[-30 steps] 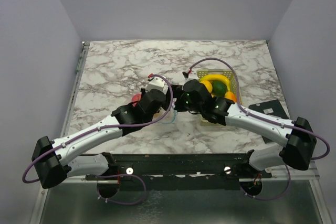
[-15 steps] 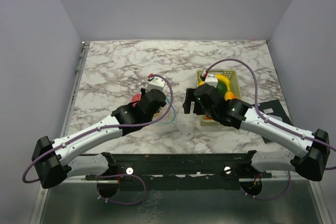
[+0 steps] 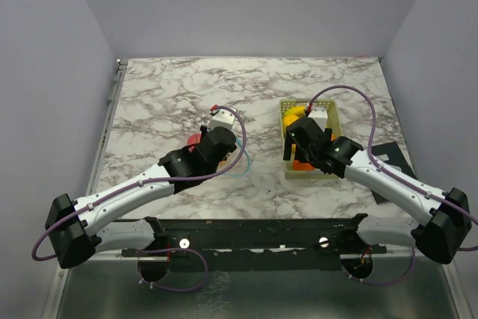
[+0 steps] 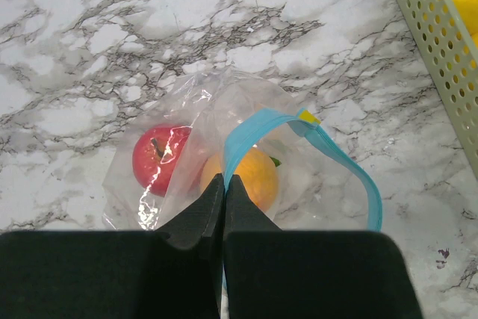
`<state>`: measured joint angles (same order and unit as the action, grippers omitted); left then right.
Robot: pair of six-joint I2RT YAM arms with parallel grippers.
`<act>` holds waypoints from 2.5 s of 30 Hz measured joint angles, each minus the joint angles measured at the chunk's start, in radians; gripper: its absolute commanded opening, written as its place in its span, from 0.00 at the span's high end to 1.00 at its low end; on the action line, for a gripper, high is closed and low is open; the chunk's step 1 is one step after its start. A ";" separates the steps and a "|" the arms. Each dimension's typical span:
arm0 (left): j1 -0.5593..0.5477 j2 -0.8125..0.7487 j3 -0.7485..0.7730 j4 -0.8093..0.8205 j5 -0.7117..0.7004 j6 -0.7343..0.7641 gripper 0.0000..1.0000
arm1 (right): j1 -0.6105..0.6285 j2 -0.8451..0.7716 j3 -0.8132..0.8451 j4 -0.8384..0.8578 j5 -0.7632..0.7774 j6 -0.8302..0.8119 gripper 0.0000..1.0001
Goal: Place the food in the zip-top bag and seal the zipper
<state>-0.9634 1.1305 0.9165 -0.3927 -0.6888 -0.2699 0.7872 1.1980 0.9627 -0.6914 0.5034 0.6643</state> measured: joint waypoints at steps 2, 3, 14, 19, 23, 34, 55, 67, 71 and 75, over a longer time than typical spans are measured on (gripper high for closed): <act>0.000 0.000 0.000 0.000 0.000 0.000 1.00 | -0.032 0.000 -0.013 0.000 -0.001 -0.007 0.11; 0.000 0.000 0.000 0.000 0.000 0.000 1.00 | -0.047 0.000 -0.018 0.000 -0.002 -0.010 0.09; 0.000 0.000 0.000 0.000 0.000 0.000 1.00 | -0.150 0.030 -0.073 0.050 -0.058 -0.026 0.05; 0.000 0.000 0.000 0.000 0.000 0.000 1.00 | -0.175 0.087 -0.099 0.083 -0.080 -0.029 0.05; 0.000 0.000 0.000 0.000 0.001 0.000 1.00 | -0.193 0.113 -0.121 0.108 -0.094 -0.028 0.06; 0.000 0.000 0.000 0.000 0.001 0.000 1.00 | -0.209 0.166 -0.158 0.156 -0.121 -0.027 0.24; 0.000 0.000 0.000 0.000 0.001 0.000 1.00 | -0.212 -0.066 -0.072 0.108 -0.187 -0.037 0.64; 0.000 0.000 0.001 0.000 0.001 0.000 1.00 | -0.136 -0.106 -0.051 0.220 -0.434 -0.016 0.64; 0.000 0.000 0.001 -0.001 0.001 0.000 1.00 | -0.058 -0.068 -0.041 0.257 -0.449 0.002 0.64; 0.000 0.000 0.002 -0.001 0.001 0.000 1.00 | -0.001 -0.007 -0.012 0.292 -0.459 0.020 0.64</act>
<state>-0.9634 1.1309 0.9180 -0.3935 -0.6880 -0.2695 0.7860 1.1908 0.9508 -0.3996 0.0444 0.6842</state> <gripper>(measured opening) 0.006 0.680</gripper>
